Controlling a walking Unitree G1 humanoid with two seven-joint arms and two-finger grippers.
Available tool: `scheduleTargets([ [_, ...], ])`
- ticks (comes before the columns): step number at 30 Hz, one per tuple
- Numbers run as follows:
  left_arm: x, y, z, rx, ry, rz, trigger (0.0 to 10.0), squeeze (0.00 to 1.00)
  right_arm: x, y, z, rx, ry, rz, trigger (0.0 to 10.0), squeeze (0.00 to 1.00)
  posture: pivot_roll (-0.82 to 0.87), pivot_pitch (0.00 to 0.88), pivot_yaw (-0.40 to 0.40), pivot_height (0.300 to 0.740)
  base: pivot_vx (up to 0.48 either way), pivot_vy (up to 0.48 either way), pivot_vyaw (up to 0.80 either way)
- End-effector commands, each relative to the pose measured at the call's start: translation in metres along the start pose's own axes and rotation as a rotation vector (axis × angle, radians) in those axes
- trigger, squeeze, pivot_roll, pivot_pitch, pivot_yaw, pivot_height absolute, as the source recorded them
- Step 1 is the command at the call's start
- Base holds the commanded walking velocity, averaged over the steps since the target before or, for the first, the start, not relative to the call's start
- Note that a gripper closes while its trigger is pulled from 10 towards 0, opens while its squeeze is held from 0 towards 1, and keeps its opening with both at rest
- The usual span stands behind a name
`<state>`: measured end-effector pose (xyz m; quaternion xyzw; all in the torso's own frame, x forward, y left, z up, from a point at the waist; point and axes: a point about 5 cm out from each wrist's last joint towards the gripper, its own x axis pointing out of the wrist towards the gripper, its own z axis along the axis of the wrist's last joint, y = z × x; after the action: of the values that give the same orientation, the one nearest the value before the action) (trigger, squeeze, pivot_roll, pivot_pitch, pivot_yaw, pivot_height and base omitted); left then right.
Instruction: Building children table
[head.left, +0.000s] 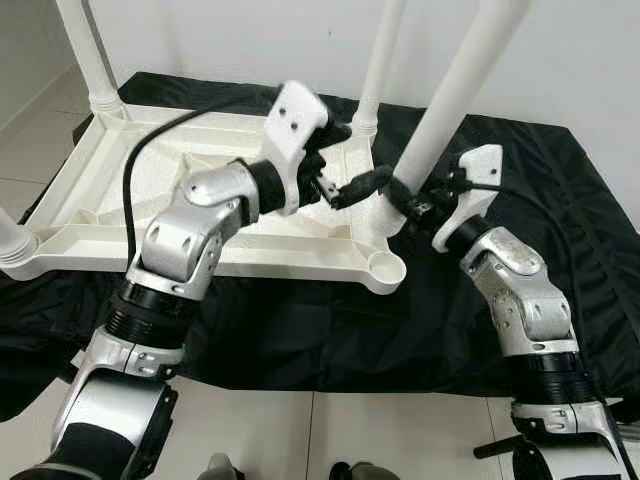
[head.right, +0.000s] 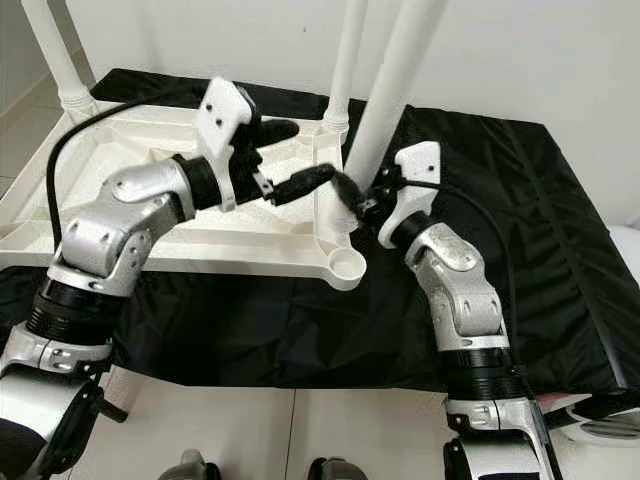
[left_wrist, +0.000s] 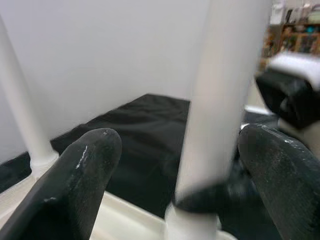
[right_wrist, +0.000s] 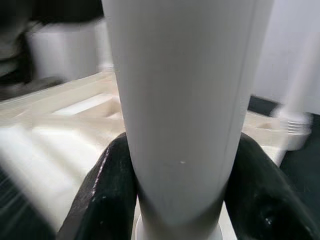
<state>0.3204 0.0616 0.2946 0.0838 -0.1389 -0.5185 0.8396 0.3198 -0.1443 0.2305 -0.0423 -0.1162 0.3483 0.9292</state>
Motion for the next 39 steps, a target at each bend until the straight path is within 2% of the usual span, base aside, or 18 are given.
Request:
scheduleTargets([
  [1, 0.001, -0.003, 0.008, 0.008, -0.023, -0.061, 10.0, 0.00, -0.001, 0.003, 0.002, 0.001, -0.007, 0.031, 10.0, 0.00, -0.01, 0.083, -0.052, 0.740, 0.000, 0.000, 0.00],
  [9, 0.009, -0.008, 0.015, 0.030, -0.044, -0.131, 10.0, 0.00, -0.007, 0.014, -0.005, -0.009, 0.060, 0.193, 10.0, 0.00, -0.02, 0.082, -0.055, 0.740, 0.000, 0.000, 0.00],
  [16, 0.012, -0.012, 0.018, 0.012, -0.042, -0.185, 10.0, 0.00, -0.007, 0.015, -0.007, -0.037, 0.082, 0.220, 10.0, 0.00, -0.02, 0.074, -0.051, 0.740, 0.000, 0.000, 0.00],
  [20, 0.014, -0.019, 0.017, -0.011, -0.040, -0.230, 10.0, 0.00, -0.006, 0.015, -0.008, -0.048, 0.091, 0.236, 10.0, 0.00, -0.02, 0.071, -0.049, 0.740, 0.000, 0.000, 0.00],
  [21, 0.013, -0.024, 0.016, -0.016, -0.038, -0.269, 10.0, 0.00, -0.005, 0.012, -0.008, -0.054, 0.096, 0.227, 10.0, 0.00, -0.02, 0.068, -0.049, 0.740, 0.000, 0.000, 0.00],
  [35, 0.009, -0.034, 0.018, -0.011, -0.064, -0.337, 10.0, 0.00, -0.004, 0.009, -0.010, -0.063, 0.107, 0.218, 10.0, 0.00, -0.02, 0.047, -0.055, 0.740, 0.000, 0.000, 0.00],
  [39, 0.011, -0.035, 0.014, 0.008, -0.032, -0.336, 10.0, 0.00, -0.002, 0.011, -0.010, -0.083, 0.108, 0.243, 10.0, 0.00, -0.02, 0.047, -0.056, 0.740, 0.000, 0.000, 0.00],
])
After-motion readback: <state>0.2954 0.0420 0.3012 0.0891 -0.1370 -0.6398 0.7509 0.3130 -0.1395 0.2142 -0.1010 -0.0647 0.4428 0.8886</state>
